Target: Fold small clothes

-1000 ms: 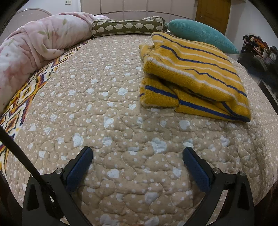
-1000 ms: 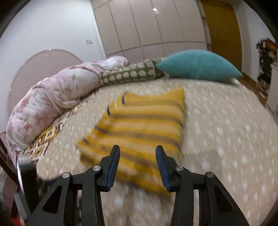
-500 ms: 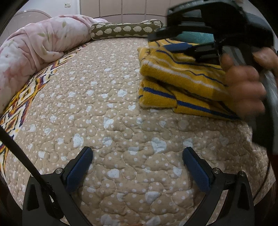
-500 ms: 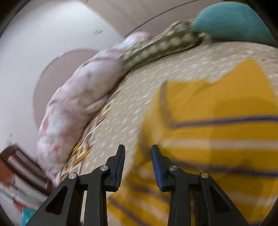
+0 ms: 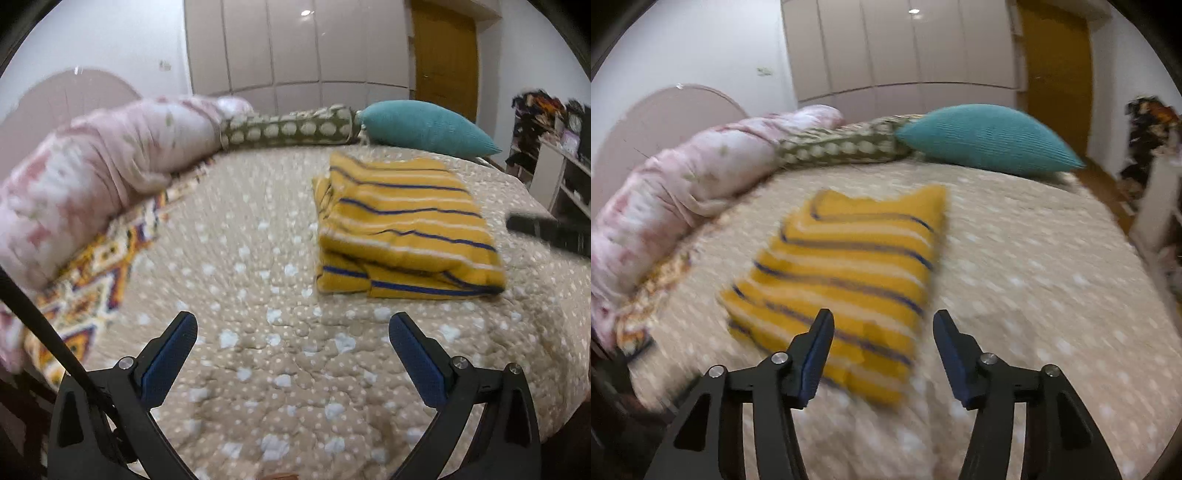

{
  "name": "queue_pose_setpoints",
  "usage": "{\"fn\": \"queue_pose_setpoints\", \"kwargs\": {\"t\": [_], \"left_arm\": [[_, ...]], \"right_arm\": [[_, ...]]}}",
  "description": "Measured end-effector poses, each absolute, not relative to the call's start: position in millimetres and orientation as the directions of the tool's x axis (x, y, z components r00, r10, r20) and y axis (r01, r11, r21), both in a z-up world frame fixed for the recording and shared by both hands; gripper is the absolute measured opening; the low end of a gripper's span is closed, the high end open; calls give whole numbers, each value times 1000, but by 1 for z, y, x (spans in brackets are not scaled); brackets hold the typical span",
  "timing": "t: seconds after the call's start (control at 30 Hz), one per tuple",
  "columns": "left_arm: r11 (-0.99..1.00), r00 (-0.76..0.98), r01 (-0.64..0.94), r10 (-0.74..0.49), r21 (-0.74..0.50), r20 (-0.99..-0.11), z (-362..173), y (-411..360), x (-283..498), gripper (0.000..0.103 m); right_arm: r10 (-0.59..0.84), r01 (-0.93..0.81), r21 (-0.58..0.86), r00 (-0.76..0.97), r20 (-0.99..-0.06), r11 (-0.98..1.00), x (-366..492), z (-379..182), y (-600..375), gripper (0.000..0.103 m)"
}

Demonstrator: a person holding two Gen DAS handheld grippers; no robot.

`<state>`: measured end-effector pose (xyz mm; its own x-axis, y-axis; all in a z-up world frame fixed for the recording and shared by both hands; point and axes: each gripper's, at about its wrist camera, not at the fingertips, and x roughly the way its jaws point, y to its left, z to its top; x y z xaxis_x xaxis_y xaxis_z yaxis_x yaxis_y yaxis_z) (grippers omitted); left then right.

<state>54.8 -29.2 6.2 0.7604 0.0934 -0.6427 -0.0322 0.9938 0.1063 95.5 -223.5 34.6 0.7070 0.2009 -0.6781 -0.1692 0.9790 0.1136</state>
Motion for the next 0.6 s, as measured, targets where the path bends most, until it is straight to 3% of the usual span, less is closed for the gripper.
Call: {"fn": "queue_pose_setpoints", "kwargs": {"t": [0.17, 0.6], "left_arm": [[992, 729, -10, 96, 129, -678, 19, -45, 29, 103], [998, 644, -23, 64, 65, -763, 13, -41, 7, 103]], "right_arm": [[84, -73, 46, 685, -723, 996, 43, 15, -234, 67], [-17, -13, -34, 653, -757, 999, -3, 1, -231, 71]]}}
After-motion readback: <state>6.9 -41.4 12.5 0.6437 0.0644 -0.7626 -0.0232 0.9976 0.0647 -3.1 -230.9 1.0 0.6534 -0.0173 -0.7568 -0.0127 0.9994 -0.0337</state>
